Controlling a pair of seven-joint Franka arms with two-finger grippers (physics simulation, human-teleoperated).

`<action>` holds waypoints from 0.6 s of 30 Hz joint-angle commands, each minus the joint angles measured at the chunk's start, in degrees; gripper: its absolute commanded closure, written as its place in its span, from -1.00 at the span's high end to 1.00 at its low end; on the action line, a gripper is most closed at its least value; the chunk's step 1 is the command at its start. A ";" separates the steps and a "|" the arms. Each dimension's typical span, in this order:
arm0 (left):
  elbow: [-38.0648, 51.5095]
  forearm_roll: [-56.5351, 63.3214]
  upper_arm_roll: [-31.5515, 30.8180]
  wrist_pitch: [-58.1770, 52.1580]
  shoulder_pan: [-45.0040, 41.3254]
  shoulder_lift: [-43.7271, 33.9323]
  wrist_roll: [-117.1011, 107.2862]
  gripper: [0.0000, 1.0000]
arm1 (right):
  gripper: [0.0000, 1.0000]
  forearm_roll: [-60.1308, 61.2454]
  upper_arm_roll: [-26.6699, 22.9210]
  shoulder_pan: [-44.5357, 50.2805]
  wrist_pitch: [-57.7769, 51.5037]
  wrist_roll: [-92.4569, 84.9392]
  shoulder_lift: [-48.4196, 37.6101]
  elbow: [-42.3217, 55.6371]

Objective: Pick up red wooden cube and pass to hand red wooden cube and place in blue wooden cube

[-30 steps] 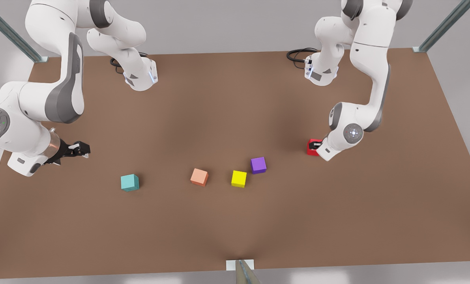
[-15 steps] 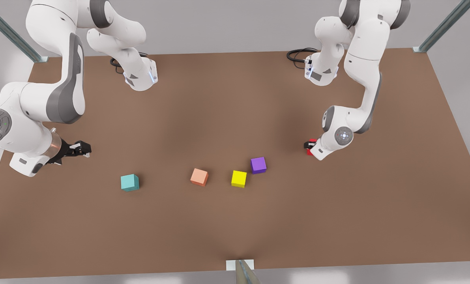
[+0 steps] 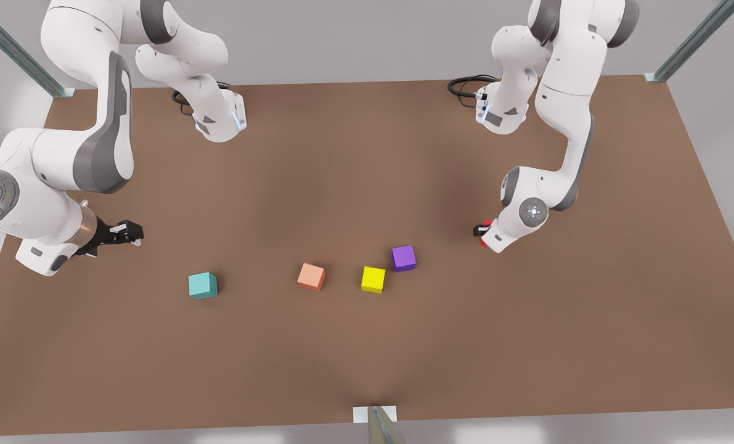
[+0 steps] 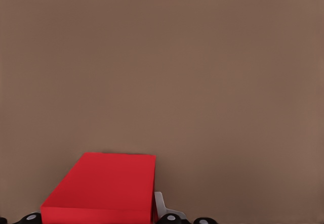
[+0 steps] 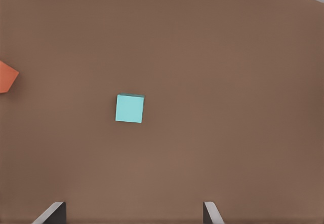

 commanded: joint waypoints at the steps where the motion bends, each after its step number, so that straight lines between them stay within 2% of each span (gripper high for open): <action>1: 3.77 -6.00 -2.66 -0.08 0.38 1.33 -1.35 0.18 | 1.00 -0.01 0.06 -0.01 -0.05 -0.13 -0.07 0.03; 3: 9.66 -6.53 -6.08 -2.44 -1.38 1.68 -12.69 0.18 | 1.00 1.12 0.32 1.05 3.89 -0.91 1.60 0.73; 5: 29.77 -6.53 -13.38 -22.82 -1.64 9.41 -19.11 0.19 | 1.00 19.48 0.06 -0.62 3.65 -17.70 5.11 0.20; 6: 39.80 -6.53 -16.54 -28.90 -1.73 13.80 -22.36 0.19 | 1.00 26.78 0.14 -0.71 3.03 -22.88 6.78 -0.06; 7: 45.97 -7.58 -20.68 -30.23 -1.73 15.83 -26.14 0.19 | 1.00 36.44 0.14 -0.62 0.48 -27.81 9.77 -0.06; 9: 53.35 -14.88 -22.53 -27.07 -4.10 19.17 -29.66 0.19 | 1.00 51.65 0.14 -1.15 0.30 -44.50 15.66 0.03; 11: 56.08 -17.77 -27.01 -16.35 -5.33 23.30 -29.48 0.19 | 1.00 61.85 0.32 -1.32 0.22 -58.83 19.88 0.55; 13: 58.54 -28.93 -30.08 -7.73 -5.07 27.61 -21.50 0.26 | 1.00 68.54 0.85 -0.97 0.30 -69.28 20.67 0.55; 16: 60.74 -52.92 -30.09 -6.94 -4.89 29.98 -0.76 0.20 | 1.00 75.31 3.04 -0.97 0.22 -94.86 24.01 0.73; 17: 60.74 -58.29 -30.09 -6.85 -4.98 30.77 5.84 0.20 | 1.00 76.62 3.48 -0.97 0.30 -99.09 24.01 0.64; 18: 61.26 -58.82 -30.09 -6.93 -4.89 30.86 9.45 0.20 | 1.00 77.24 3.48 -0.97 0.30 -101.20 24.10 0.64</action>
